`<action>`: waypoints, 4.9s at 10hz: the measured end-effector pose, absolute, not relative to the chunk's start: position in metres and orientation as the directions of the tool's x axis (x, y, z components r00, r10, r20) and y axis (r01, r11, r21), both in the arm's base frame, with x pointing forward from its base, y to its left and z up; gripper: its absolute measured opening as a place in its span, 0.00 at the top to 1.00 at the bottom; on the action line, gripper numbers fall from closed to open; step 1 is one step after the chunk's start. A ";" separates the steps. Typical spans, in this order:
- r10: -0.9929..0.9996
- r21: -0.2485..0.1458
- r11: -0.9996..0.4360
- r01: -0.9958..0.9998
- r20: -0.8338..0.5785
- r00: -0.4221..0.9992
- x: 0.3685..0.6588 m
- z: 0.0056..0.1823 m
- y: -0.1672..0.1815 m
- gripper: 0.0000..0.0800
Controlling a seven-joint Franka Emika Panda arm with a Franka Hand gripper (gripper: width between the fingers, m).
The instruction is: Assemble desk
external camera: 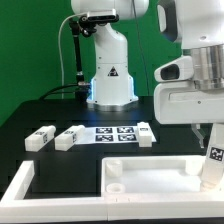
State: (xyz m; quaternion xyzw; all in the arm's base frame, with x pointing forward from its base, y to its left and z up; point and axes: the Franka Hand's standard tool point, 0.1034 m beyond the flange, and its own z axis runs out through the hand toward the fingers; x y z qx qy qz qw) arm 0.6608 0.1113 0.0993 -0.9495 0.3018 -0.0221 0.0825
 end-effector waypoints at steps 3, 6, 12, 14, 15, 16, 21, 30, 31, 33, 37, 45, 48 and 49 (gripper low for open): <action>-0.721 -0.167 -0.677 -0.717 -0.042 0.691 0.661 0.099 0.109 0.60; -0.951 -0.165 -0.225 -0.960 -0.178 0.253 0.656 0.096 0.097 0.62; -0.973 -0.157 -0.015 -0.988 -0.227 0.051 0.657 0.097 0.098 0.63; -0.859 -0.206 -0.464 -0.861 -0.131 0.494 0.661 0.107 0.103 0.52; -0.808 -0.209 -0.554 -0.806 -0.099 0.581 0.659 0.109 0.105 0.30; -0.799 -0.208 -0.566 -0.798 -0.097 0.593 0.659 0.107 0.104 0.21; -0.260 -0.184 -0.952 -0.244 0.070 0.963 0.660 0.105 0.081 0.19; -0.404 -0.179 -0.903 -0.390 0.048 0.914 0.664 0.108 0.085 0.64; -0.536 -0.174 -0.833 -0.525 0.024 0.844 0.663 0.107 0.086 0.64; -0.799 -0.174 -0.586 -0.791 -0.037 0.600 0.662 0.107 0.086 0.64; -0.974 -0.146 -0.139 -0.979 -0.159 0.162 0.659 0.106 0.094 0.64; -0.808 -0.136 -0.567 -0.812 -0.099 0.581 0.656 0.109 0.103 0.20; -0.638 -0.154 -0.754 -0.638 -0.059 0.768 0.656 0.108 0.101 0.19; -0.438 -0.127 -0.890 -0.437 -0.023 0.899 0.657 0.111 0.099 0.19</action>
Offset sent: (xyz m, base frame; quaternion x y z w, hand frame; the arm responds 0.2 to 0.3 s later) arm -0.0063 -0.0193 0.0048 -0.0438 0.0034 0.2064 0.9775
